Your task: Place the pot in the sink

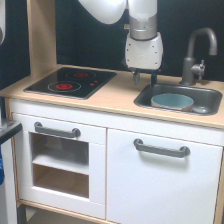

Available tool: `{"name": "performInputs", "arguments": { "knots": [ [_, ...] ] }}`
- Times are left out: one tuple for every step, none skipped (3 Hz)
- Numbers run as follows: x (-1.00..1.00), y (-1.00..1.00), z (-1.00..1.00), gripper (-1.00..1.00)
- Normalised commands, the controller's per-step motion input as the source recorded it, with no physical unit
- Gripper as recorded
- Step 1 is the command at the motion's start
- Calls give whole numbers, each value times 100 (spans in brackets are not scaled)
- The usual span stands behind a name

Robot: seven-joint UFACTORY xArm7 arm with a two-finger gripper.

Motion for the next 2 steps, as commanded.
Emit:
{"name": "performInputs", "arguments": {
  "knots": [
    [-34,-7,56,100],
    [-36,-5,54,100]
  ]
}}
